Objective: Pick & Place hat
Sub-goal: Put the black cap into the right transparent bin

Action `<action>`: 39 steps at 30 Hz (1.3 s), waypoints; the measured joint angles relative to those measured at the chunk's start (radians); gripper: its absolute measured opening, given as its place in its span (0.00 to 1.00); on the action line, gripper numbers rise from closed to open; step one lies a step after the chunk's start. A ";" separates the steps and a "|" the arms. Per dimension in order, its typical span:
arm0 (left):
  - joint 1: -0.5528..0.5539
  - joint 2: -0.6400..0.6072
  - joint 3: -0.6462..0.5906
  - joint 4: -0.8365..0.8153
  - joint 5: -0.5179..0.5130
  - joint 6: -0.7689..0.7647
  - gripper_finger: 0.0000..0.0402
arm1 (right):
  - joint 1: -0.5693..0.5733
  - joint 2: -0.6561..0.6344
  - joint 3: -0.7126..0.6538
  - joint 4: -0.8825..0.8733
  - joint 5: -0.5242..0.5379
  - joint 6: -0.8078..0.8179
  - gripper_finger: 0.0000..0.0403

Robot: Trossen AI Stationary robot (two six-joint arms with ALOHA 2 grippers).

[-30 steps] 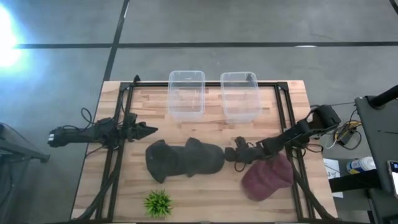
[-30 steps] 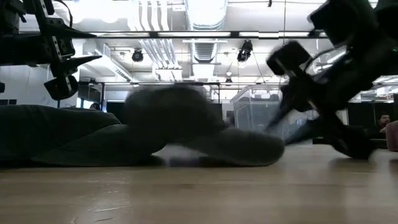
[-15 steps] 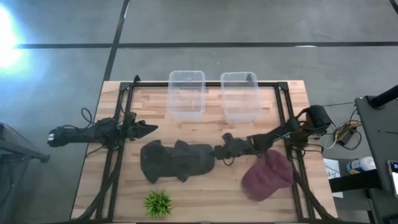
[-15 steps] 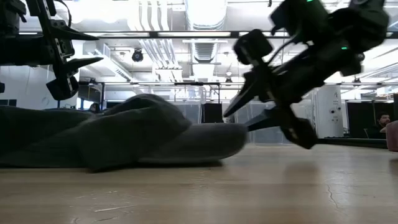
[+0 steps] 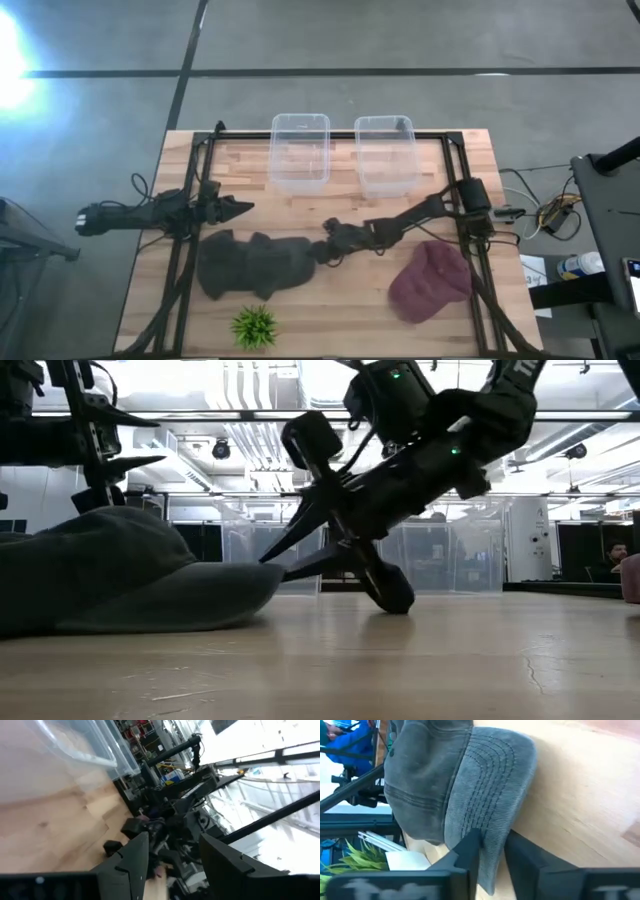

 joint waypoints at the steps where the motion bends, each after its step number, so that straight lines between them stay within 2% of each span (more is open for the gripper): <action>1: -0.001 0.001 0.006 -0.001 0.019 -0.005 0.42 | -0.002 0.004 0.004 0.001 0.000 0.004 0.16; 6: -0.023 0.039 0.080 -0.010 0.085 0.028 0.42 | -0.017 -0.009 0.007 0.011 -0.007 -0.004 0.06; 13: -0.028 0.120 0.171 -0.019 0.090 0.144 0.41 | -0.034 -0.107 -0.006 -0.030 -0.003 -0.096 0.04; 20: -0.028 0.176 0.210 -0.020 0.090 0.168 0.41 | -0.010 -0.390 -0.005 -0.278 0.016 -0.274 0.03; 22: -0.028 0.184 0.212 -0.021 0.091 0.179 0.41 | 0.008 -0.491 0.015 -0.381 0.054 -0.323 0.03; 24: -0.028 0.192 0.212 -0.020 0.091 0.185 0.41 | 0.029 -0.593 0.048 -0.530 0.129 -0.356 0.03; 27: -0.027 0.197 0.208 -0.020 0.091 0.185 0.41 | 0.070 -0.716 0.121 -0.747 0.308 -0.406 0.03; 31: -0.027 0.208 0.208 -0.021 0.090 0.185 0.41 | 0.139 -0.827 0.244 -0.970 0.654 -0.472 0.03; 34: -0.027 0.217 0.208 -0.020 0.091 0.187 0.41 | 0.173 -0.861 0.332 -1.145 0.912 -0.498 0.03; 36: -0.027 0.222 0.208 -0.021 0.091 0.187 0.41 | 0.167 -0.861 0.381 -1.283 1.001 -0.473 0.03; 39: -0.027 0.227 0.208 -0.020 0.091 0.187 0.41 | 0.122 -0.845 0.433 -1.490 1.022 -0.359 0.03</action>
